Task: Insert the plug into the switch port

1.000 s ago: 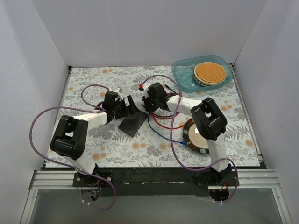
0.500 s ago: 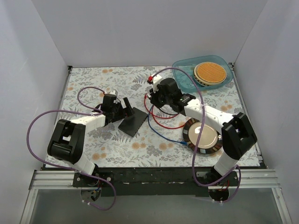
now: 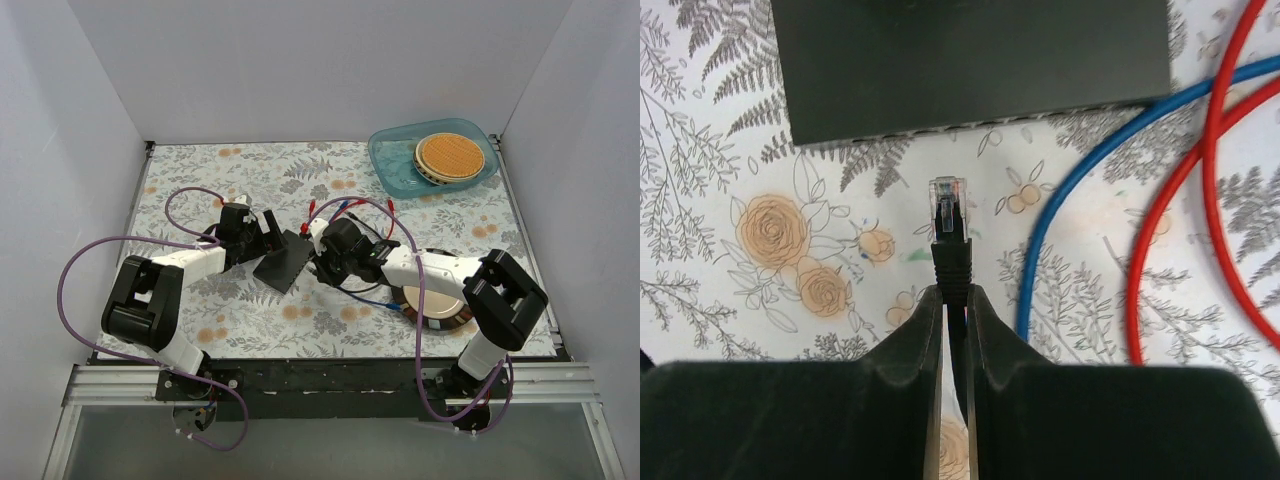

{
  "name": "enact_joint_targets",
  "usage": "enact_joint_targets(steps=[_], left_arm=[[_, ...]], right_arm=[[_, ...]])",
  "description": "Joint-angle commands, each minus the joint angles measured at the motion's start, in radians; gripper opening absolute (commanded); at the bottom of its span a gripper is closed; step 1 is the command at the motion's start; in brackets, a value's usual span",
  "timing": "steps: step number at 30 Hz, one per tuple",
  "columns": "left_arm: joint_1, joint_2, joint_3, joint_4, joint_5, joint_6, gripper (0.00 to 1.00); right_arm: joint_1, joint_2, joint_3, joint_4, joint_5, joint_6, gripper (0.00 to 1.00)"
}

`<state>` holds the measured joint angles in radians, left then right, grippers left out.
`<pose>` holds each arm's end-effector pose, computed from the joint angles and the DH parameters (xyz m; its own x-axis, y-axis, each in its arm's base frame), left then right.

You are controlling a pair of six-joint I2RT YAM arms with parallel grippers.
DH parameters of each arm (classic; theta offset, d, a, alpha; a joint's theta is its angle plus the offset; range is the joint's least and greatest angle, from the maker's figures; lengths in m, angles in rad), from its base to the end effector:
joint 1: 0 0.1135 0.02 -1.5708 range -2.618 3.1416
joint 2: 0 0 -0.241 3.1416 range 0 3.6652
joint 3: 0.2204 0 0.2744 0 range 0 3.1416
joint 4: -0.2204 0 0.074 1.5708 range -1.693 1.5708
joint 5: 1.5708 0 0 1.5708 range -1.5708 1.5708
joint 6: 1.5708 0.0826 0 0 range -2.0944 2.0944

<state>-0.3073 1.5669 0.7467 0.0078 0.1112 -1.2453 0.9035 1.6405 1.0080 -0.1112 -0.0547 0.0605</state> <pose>0.3336 -0.1155 0.0863 -0.5750 -0.8054 -0.1436 -0.5362 0.5036 -0.6774 0.2461 0.3196 0.1381 -0.4671 -0.4954 -0.7324 -0.7824 0.6174 0.0814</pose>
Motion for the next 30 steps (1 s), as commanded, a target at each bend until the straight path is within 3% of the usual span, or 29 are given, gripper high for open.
enact_joint_targets(steps=[1, 30], left_arm=[[-0.001, -0.021, -0.023, -0.014, -0.027, 0.006, 0.98], [0.0, -0.027, -0.064, 0.034, -0.036, -0.017, 0.98]], right_arm=[[0.037, -0.012, -0.023, 0.053, -0.011, 0.062, 0.01], [0.113, 0.156, 0.03, 0.097, 0.085, 0.136, 0.01]])
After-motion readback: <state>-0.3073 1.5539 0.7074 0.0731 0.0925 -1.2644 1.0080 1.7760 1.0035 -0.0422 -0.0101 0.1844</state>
